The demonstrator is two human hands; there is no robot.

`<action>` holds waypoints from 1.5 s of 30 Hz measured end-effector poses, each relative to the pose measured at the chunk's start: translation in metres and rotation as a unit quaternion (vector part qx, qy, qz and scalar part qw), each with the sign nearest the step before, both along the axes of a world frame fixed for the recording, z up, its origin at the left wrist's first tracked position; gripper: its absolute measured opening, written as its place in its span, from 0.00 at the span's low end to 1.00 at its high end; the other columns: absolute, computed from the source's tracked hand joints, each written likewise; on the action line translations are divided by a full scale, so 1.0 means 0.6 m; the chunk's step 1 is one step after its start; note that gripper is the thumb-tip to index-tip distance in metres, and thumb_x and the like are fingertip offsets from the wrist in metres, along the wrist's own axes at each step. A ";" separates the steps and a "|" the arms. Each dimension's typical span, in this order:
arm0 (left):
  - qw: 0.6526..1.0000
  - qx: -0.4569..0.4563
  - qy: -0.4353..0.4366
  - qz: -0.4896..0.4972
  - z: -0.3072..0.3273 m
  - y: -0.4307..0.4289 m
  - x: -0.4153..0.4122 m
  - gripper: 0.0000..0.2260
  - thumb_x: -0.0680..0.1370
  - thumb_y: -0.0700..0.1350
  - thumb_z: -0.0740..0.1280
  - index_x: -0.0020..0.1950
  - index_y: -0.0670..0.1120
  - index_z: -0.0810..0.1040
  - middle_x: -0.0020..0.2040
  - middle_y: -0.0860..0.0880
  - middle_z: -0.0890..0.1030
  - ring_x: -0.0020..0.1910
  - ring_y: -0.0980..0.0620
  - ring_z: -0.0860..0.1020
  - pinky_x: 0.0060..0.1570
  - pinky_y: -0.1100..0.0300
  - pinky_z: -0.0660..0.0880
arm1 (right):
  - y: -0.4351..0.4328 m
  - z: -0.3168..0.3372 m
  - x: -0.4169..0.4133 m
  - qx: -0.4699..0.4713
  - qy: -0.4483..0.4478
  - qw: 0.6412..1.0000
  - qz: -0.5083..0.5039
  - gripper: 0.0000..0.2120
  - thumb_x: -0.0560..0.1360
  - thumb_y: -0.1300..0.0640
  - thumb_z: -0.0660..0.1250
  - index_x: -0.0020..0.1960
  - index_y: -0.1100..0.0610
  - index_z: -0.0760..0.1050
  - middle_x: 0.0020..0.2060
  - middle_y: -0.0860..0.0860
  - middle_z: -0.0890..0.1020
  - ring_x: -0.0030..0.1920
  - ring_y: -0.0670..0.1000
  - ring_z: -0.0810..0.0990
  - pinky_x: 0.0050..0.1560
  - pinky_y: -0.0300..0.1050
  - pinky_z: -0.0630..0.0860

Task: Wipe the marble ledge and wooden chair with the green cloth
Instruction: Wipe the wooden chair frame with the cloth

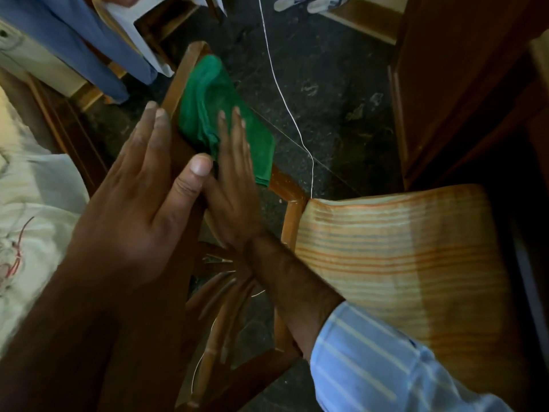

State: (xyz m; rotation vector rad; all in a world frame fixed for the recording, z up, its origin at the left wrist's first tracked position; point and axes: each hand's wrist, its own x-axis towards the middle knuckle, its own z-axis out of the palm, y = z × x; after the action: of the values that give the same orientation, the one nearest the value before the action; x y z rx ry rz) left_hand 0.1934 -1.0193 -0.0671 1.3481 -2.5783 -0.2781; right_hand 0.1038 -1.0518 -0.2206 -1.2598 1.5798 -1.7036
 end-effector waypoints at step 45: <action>0.681 0.532 0.454 0.217 0.096 0.136 -0.139 0.07 0.79 0.48 0.71 0.55 0.49 0.84 0.50 0.50 0.88 0.50 0.51 0.87 0.41 0.53 0.83 | 0.386 0.305 -0.345 0.311 -0.416 0.854 -0.033 0.07 0.79 0.56 0.74 0.56 0.56 0.85 0.53 0.55 0.90 0.51 0.50 0.88 0.45 0.42 0.85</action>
State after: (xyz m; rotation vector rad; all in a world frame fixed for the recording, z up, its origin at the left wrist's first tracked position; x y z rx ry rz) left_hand 0.1099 -0.9380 -0.0093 1.4112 -1.0834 -1.9496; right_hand -0.1032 -0.8200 -0.0376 -0.0897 1.4089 -1.2968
